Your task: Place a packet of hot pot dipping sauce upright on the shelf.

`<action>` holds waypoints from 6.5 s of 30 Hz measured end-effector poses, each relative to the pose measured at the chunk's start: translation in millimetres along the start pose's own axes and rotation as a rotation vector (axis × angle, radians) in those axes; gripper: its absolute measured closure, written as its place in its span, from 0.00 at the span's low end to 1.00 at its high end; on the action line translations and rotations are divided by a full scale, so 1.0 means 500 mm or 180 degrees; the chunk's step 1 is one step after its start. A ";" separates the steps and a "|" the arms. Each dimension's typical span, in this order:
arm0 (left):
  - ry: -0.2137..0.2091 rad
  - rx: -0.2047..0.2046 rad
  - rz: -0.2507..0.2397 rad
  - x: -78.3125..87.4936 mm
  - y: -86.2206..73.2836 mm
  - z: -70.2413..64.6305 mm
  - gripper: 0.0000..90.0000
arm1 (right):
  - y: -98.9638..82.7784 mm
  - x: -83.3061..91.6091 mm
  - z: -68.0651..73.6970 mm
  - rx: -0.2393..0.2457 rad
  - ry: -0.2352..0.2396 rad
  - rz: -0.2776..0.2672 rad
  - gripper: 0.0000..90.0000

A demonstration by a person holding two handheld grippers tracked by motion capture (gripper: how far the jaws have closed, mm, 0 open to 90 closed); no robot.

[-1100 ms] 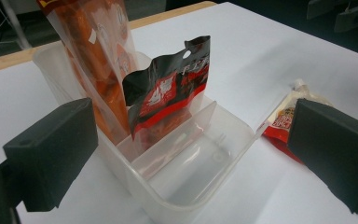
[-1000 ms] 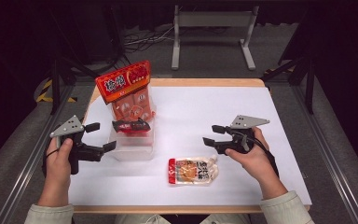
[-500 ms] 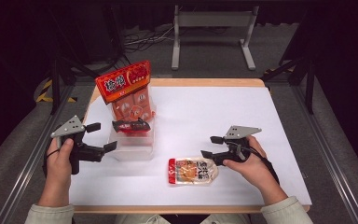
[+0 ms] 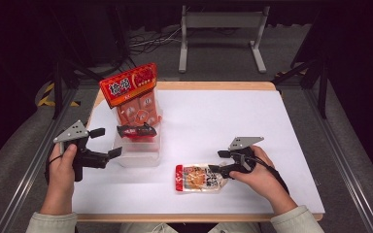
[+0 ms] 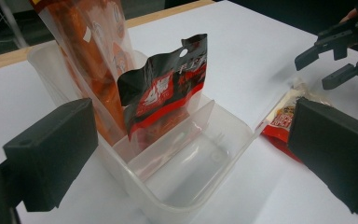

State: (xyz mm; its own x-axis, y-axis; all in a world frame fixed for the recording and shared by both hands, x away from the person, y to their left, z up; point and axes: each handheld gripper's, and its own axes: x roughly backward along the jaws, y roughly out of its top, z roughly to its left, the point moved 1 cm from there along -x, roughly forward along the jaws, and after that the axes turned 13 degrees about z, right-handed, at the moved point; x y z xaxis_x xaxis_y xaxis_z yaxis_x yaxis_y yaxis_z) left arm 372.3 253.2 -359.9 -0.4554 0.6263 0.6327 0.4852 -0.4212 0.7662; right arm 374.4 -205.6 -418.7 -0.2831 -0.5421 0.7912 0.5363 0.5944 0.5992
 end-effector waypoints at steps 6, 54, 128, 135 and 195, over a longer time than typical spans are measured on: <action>-0.0011 0.0000 0.0014 -0.001 0.001 -0.001 0.03 | -0.024 -0.001 -0.004 -0.0078 -0.0122 0.0181 0.31; -0.0013 -0.0012 0.0017 -0.002 0.002 -0.003 0.03 | -0.033 -0.030 0.000 0.0047 -0.0343 0.0334 0.60; -0.0638 -0.0618 -0.0254 -0.107 0.057 -0.105 0.05 | 0.207 0.149 0.107 0.0984 0.0058 -0.0261 0.84; -0.0722 -0.0712 -0.0177 -0.132 0.061 -0.125 0.05 | 0.204 0.134 0.090 0.0960 0.0004 -0.0310 0.85; -0.1234 -0.1190 -0.0223 -0.199 0.122 -0.212 0.98 | 0.256 0.134 0.153 0.1279 0.0478 -0.0658 0.76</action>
State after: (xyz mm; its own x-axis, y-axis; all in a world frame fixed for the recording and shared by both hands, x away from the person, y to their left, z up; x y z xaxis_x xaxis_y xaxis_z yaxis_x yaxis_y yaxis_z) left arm 368.1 95.9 -364.3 -0.1341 0.8276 0.5451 0.1328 -0.5301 0.8375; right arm 363.3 -120.4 -279.8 -0.2174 -0.7356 0.6416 0.1225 0.6316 0.7656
